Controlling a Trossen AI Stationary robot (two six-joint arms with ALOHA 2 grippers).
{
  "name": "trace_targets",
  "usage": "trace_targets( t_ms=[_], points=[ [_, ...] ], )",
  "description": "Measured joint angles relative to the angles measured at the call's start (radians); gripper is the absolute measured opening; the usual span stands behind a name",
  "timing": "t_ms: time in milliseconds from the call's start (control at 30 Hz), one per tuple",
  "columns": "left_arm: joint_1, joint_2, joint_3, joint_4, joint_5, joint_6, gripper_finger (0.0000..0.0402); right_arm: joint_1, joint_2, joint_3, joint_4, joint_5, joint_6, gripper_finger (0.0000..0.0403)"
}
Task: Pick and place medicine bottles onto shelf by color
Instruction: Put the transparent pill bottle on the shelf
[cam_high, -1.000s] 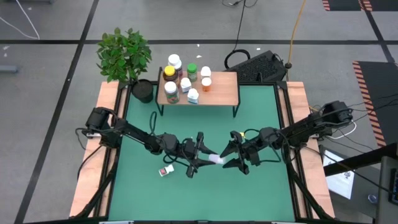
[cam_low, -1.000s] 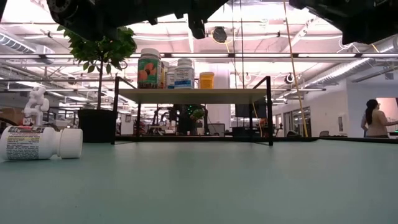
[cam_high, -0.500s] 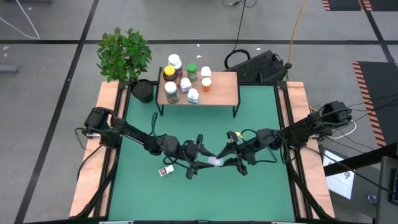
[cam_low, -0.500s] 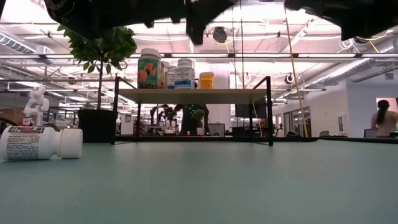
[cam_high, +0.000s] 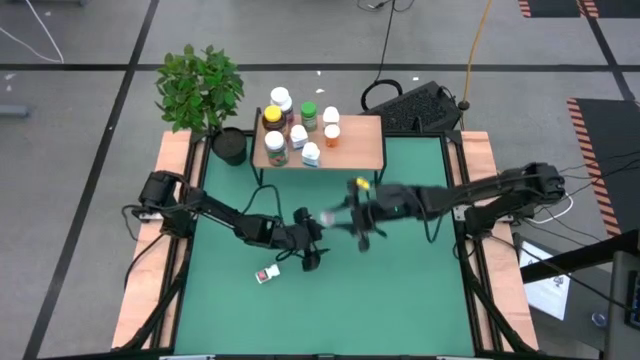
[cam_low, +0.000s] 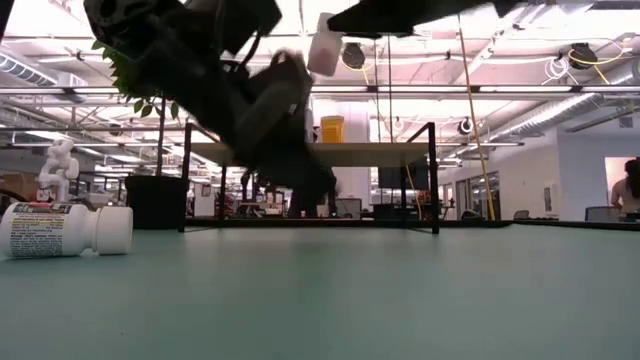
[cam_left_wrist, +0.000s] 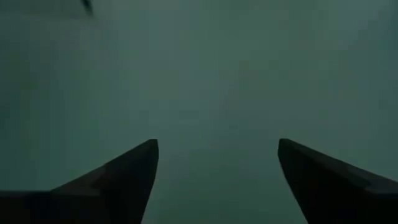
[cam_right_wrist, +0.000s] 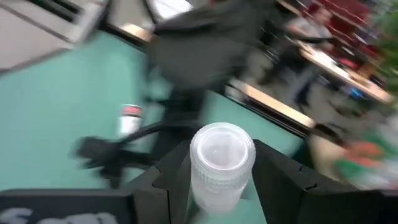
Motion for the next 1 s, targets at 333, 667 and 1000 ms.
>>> trace_targets(
  t_ms=[333, 667, 1000],
  points=[
    [-0.008, 0.001, 0.000, -0.247, -0.121, -0.234, 0.0337, -0.276, 0.021, 0.343, -0.414, 0.064, 0.082, 0.0142],
    [-0.009, 0.001, 0.000, -0.232, -0.123, -0.239, 0.0337, -0.482, 0.172, 0.357, -0.432, -0.190, 0.228, 0.0143],
    [-0.011, 0.001, 0.000, -0.235, -0.123, -0.236, 0.0337, -0.527, 0.219, 0.356, -0.428, -0.191, 0.229, 0.0144]
  ],
)
